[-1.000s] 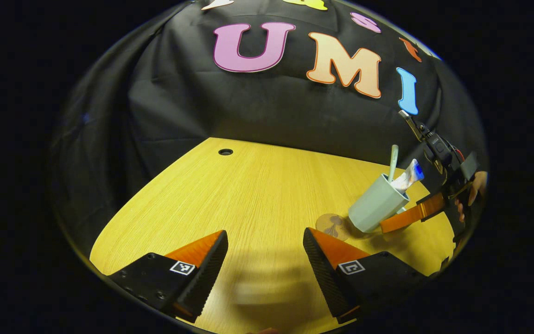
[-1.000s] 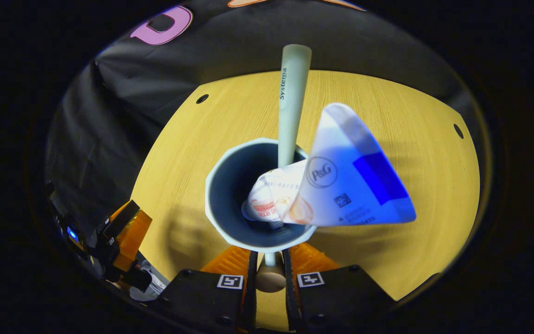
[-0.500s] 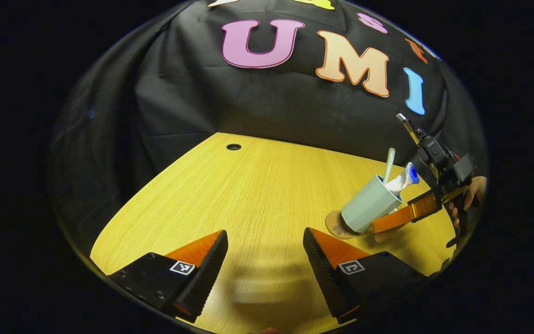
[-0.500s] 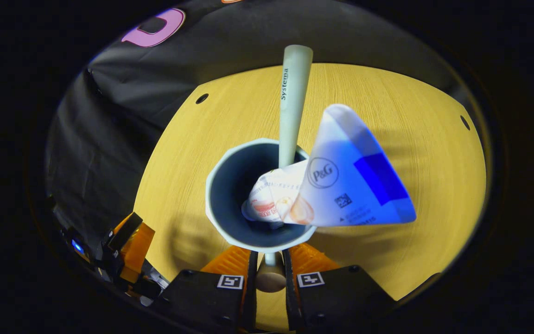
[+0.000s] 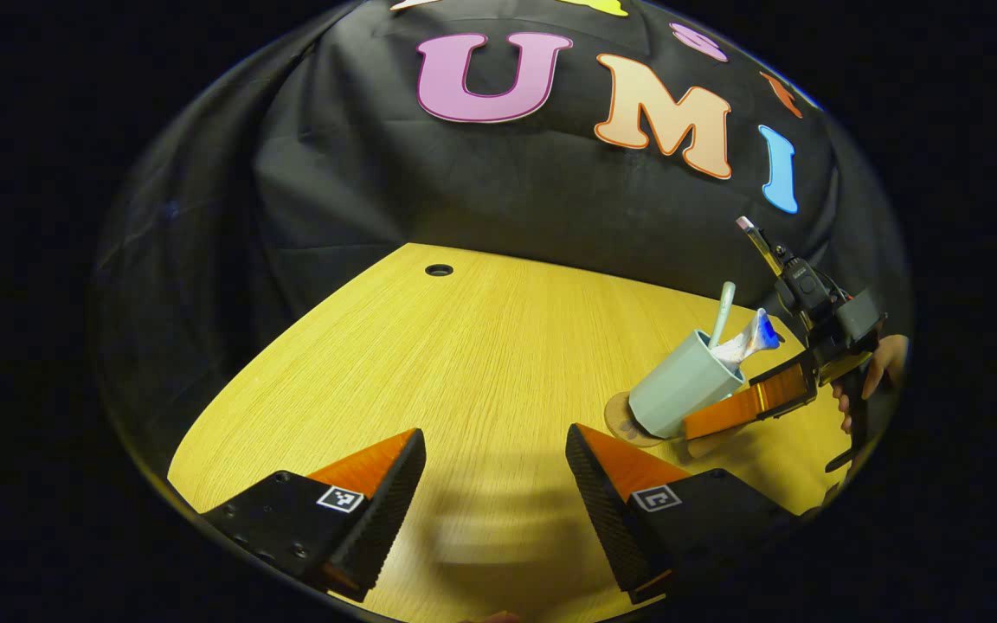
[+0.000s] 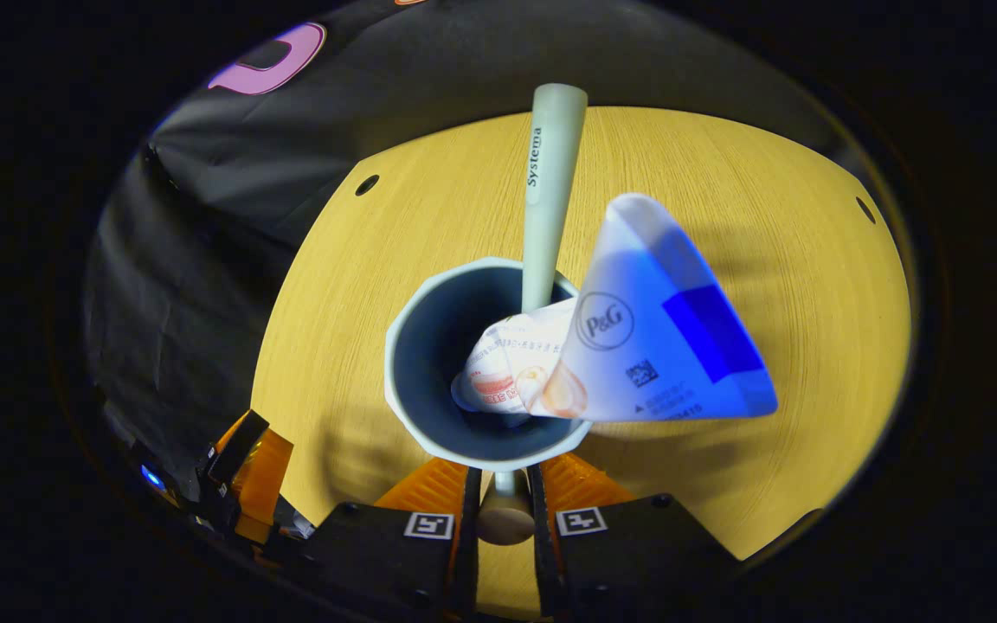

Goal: Put the toothbrush and toothpaste on the desktop into the cup, then pick up the cup and place it on the coaster on the desktop.

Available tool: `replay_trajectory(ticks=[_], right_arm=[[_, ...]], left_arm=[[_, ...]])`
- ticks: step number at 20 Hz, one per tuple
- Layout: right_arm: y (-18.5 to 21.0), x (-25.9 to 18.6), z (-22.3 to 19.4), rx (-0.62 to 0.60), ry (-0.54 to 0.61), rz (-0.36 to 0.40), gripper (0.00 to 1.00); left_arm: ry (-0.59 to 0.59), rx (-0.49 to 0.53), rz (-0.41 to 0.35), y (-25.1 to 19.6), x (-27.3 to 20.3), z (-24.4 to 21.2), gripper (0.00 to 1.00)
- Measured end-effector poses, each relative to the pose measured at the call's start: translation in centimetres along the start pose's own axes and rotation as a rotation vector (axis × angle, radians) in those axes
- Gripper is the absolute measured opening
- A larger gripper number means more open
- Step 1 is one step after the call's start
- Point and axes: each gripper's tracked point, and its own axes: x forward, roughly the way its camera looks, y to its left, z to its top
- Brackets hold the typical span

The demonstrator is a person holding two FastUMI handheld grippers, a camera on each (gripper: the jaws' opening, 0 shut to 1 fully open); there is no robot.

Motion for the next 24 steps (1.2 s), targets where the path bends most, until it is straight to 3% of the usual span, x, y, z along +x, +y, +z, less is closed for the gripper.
replay_trajectory(ticks=[4,5,8,9,10,13,15,16,18,24], right_arm=[[0.5,-1.8,0.6,0.015,-0.042,0.054,0.25],[0.3,-2.5,1.0,0.015,-0.053,0.060,0.31],[-0.4,-3.5,1.5,-0.012,-0.053,0.053,0.38],[0.2,-3.5,1.0,-0.024,-0.056,0.056,0.53],[0.5,-3.8,0.7,-0.038,-0.061,0.059,0.47],[0.1,-5.2,0.5,-0.099,-0.107,0.050,0.97],[-0.4,-6.7,1.3,-0.167,-0.191,0.037,0.92],[-0.5,-7.6,1.7,-0.199,-0.247,0.034,0.99],[-0.8,-10.0,2.6,-0.244,-0.362,0.032,0.99],[-5.1,-19.7,3.7,-0.222,-0.663,0.009,0.99]], left_arm=[[-0.002,0.007,-0.007,0.2,0.2,-0.3,0.95],[-0.002,0.006,-0.010,0.1,0.4,0.0,0.95],[-0.001,0.007,-0.017,-0.6,0.6,0.3,0.96],[-0.005,0.010,-0.020,-0.7,0.4,0.3,0.96],[-0.008,0.013,-0.023,-0.8,0.3,0.5,0.96],[-0.018,0.030,-0.031,-1.7,0.2,1.0,0.95],[-0.031,0.045,-0.034,-2.2,0.0,1.6,0.95],[-0.041,0.052,-0.035,-2.5,-0.3,2.1,0.95],[-0.060,0.058,-0.047,-4.0,-0.9,2.9,0.96],[-0.114,0.129,-0.094,-10.7,-2.4,5.2,0.96]])
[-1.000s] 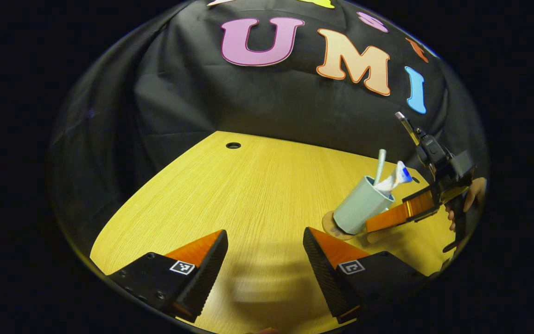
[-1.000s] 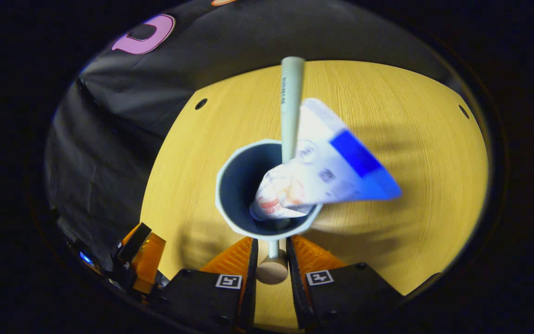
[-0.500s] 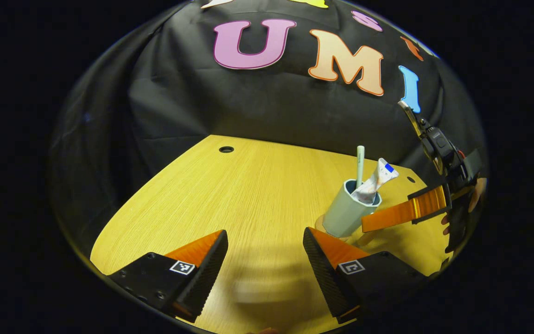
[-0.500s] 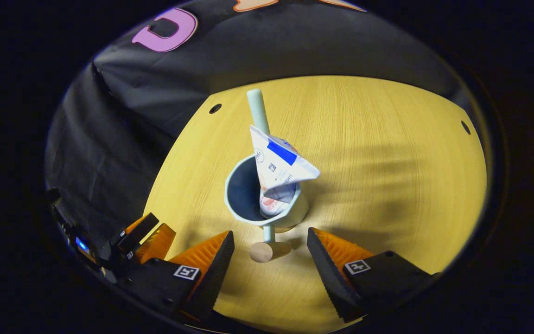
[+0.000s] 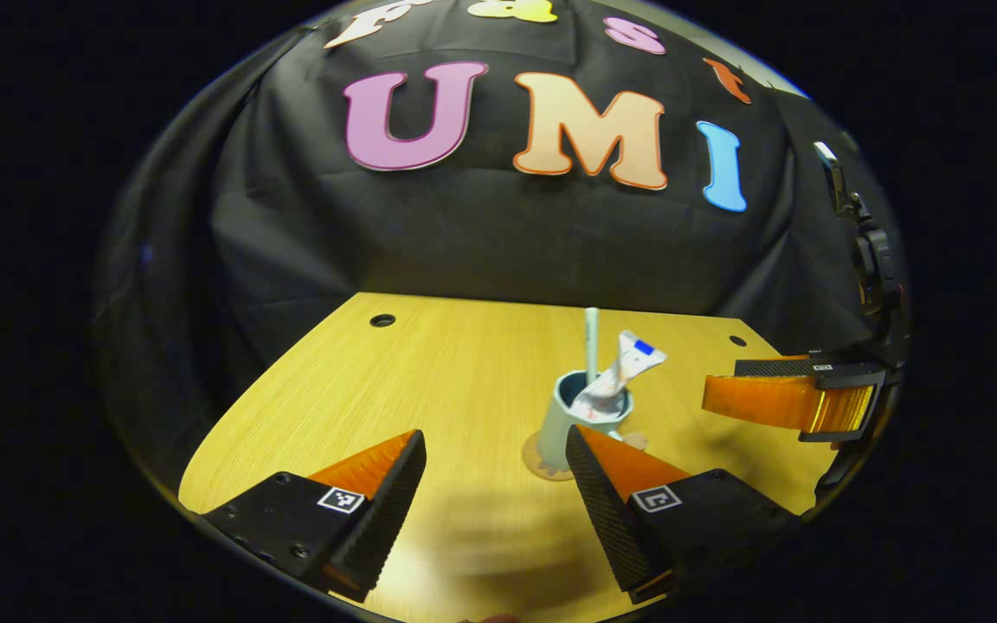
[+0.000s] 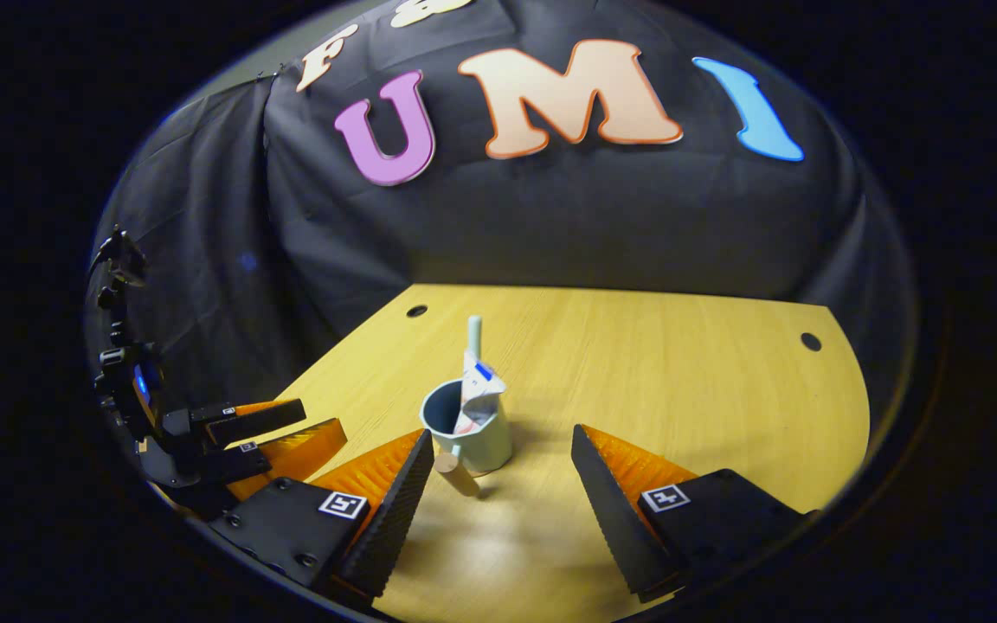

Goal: Put the toothbrush and toothpaste on the desktop into the cup, then pick up the cup and place it on the coaster on the desktop.

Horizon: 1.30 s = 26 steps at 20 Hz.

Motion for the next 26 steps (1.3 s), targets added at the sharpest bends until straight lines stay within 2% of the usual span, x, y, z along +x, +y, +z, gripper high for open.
replay_trajectory(ticks=[6,9,13,16,21,26], right_arm=[[-7.5,-9.8,4.9,0.027,-0.253,-0.120,0.99],[-11.1,-14.6,6.0,-0.021,-0.352,-0.202,0.98],[-11.8,-19.1,6.9,-0.082,-0.481,-0.212,0.98],[-11.8,-21.9,7.4,-0.116,-0.509,-0.201,0.98],[-12.4,-25.0,8.4,-0.070,-0.573,-0.251,0.98],[-12.2,-27.5,9.7,-0.042,-0.625,-0.268,0.98]], left_arm=[[-0.058,0.035,-0.063,-8.7,-1.6,3.1,0.95],[-0.092,0.020,-0.074,-12.8,-3.0,4.3,0.95],[-0.136,0.028,-0.065,-17.2,-5.0,4.9,0.95],[-0.154,0.030,-0.090,-19.9,-6.4,5.2,0.95],[-0.231,0.075,-0.121,-21.0,-7.6,8.1,0.95],[-0.307,0.050,-0.087,-18.1,-8.6,11.1,0.95]])
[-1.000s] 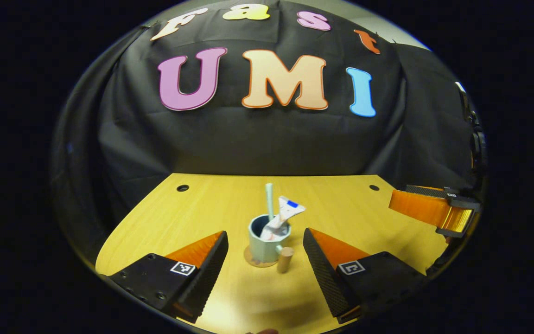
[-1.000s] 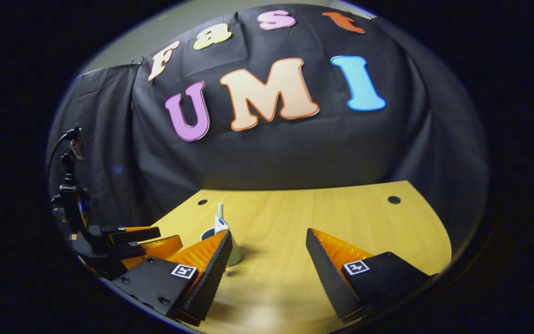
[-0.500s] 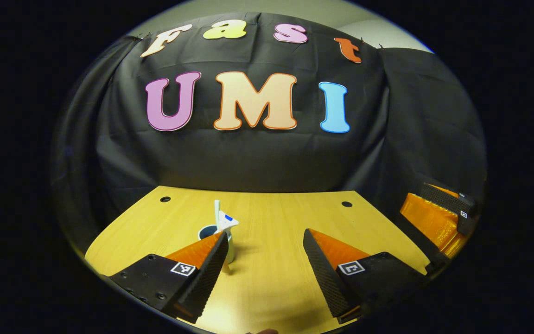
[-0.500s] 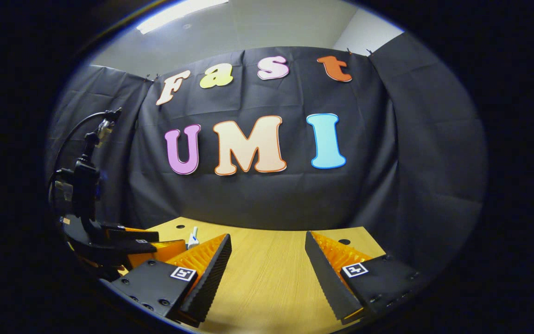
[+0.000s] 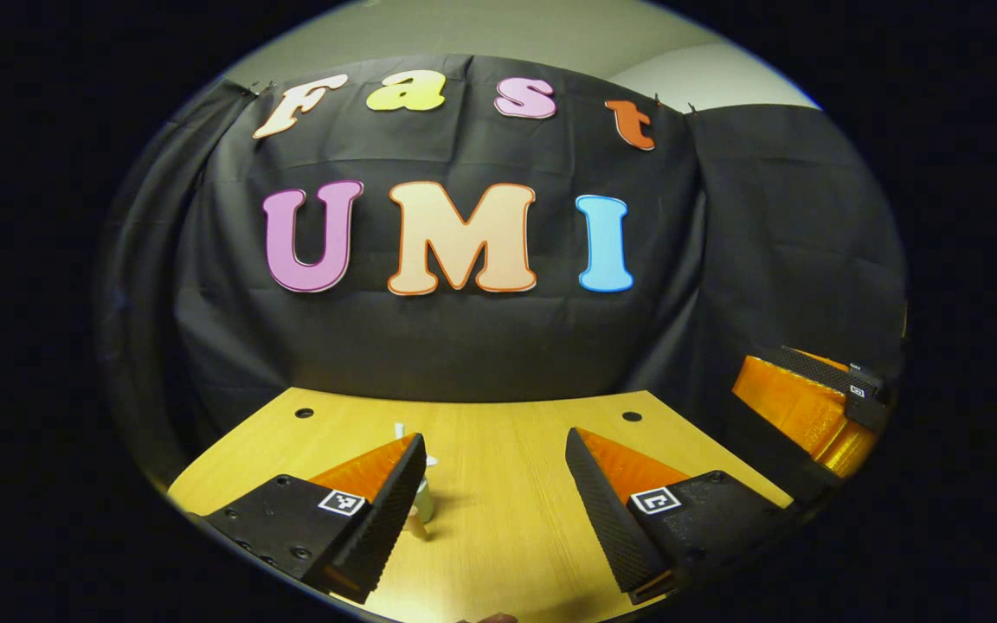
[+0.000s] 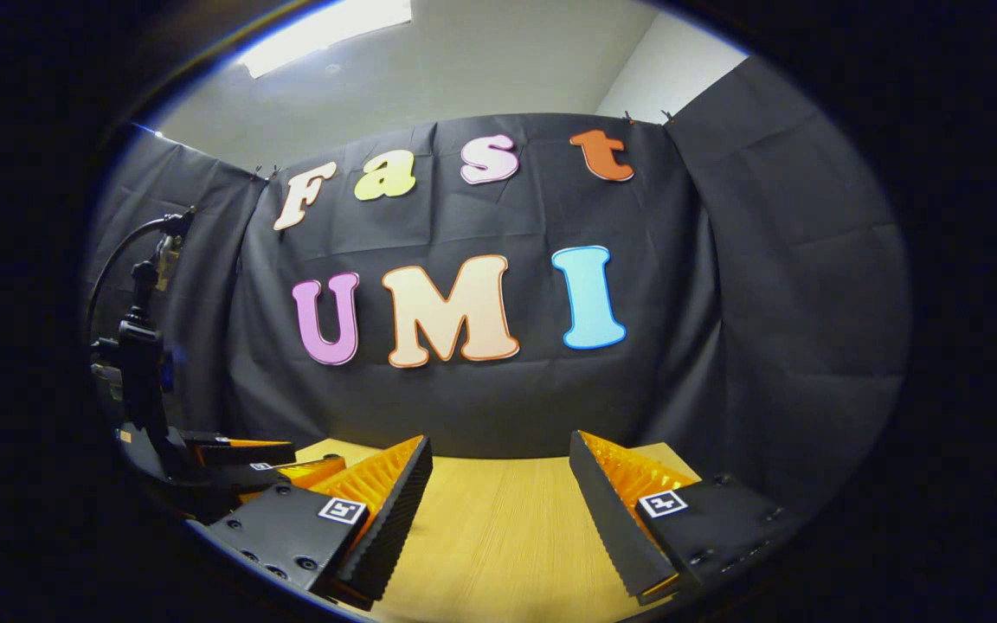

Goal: Put the toothbrush and toothpaste on the desktop into the cup, then pick up the cup and place it on the coaster on the desktop.

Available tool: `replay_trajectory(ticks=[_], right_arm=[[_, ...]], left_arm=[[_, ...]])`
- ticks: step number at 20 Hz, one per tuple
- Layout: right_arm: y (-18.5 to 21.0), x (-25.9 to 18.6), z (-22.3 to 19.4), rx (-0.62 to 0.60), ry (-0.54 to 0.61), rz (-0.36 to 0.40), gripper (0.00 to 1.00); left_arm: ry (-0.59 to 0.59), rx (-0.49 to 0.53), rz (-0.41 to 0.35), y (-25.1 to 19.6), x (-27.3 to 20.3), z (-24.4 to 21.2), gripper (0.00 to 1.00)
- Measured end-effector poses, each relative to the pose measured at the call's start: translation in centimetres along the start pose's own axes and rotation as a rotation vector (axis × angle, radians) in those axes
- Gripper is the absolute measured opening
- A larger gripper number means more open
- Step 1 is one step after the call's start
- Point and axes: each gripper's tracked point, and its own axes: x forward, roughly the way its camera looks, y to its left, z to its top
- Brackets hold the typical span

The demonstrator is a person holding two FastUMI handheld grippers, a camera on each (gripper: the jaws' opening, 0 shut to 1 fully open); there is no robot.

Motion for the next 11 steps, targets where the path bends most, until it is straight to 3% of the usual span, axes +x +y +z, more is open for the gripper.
replay_trajectory(ticks=[4,5,7,8,11], right_arm=[[2.3,3.4,0.7,0.011,0.002,-0.019,0.95],[2.3,3.7,0.9,0.006,-0.004,-0.028,0.98],[2.2,3.7,1.9,0.010,-0.023,-0.048,0.94],[2.3,3.5,2.3,0.009,-0.031,-0.054,1.00],[2.3,3.0,3.1,-0.001,-0.042,-0.080,0.95]], left_arm=[[-0.047,-0.023,0.028,2.4,-0.4,1.6,0.95],[-0.056,-0.030,0.026,2.7,-0.3,1.9,0.94],[-0.070,-0.042,0.023,3.3,-0.3,2.3,0.94],[-0.080,-0.050,0.019,3.5,-0.2,2.6,0.94],[-0.099,-0.068,-0.012,3.3,0.3,3.6,0.95]])
